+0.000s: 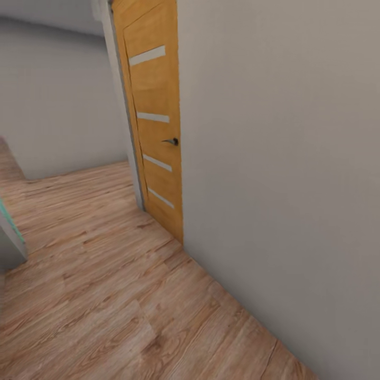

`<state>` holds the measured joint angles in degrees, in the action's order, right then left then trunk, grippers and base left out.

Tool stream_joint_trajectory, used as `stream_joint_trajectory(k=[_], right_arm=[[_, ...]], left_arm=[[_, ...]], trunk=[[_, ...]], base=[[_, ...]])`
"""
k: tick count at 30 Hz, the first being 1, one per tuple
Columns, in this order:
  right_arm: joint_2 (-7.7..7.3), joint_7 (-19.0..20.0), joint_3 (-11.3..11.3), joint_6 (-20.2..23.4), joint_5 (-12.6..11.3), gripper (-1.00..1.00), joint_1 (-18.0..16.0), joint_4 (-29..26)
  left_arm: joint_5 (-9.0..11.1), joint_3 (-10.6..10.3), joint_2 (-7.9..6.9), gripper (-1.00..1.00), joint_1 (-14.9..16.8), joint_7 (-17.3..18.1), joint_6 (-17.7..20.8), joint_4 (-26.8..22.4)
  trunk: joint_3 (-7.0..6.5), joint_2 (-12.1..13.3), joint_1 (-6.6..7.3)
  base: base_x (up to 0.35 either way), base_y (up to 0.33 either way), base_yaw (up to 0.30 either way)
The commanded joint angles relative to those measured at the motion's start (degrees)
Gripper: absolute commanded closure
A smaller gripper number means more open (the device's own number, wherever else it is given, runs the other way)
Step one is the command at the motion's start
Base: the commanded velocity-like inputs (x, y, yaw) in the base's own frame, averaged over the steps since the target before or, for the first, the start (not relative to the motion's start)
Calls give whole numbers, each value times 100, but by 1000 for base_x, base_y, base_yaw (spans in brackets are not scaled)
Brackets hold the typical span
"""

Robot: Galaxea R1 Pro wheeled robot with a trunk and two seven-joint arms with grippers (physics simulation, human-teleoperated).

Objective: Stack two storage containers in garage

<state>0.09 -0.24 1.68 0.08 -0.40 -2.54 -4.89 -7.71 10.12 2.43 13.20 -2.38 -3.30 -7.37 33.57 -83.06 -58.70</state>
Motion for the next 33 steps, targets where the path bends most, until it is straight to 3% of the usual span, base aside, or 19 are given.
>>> stream_joint_trajectory(k=[1,17,24,33], right_arm=[[0,-2,16,1,-4,-100,-1,-3],[-12,-9,-6,1,-14,-100,-1,-16],[-147,-19,-18,1,-39,-100,-1,46],[-154,-6,0,1,-25,-100,-1,67]], left_arm=[[-59,43,3,-100,6,-17,-22,7],[-55,43,76,-100,6,-19,-15,7],[-55,43,143,-100,6,-23,-13,7],[-55,43,152,-100,7,-17,-16,7]], trunk=[[5,-2,-3],[3,-2,-3],[2,-2,-3],[2,-2,-3]], base=[[310,0,256],[311,0,120],[318,0,45],[274,50,111]])
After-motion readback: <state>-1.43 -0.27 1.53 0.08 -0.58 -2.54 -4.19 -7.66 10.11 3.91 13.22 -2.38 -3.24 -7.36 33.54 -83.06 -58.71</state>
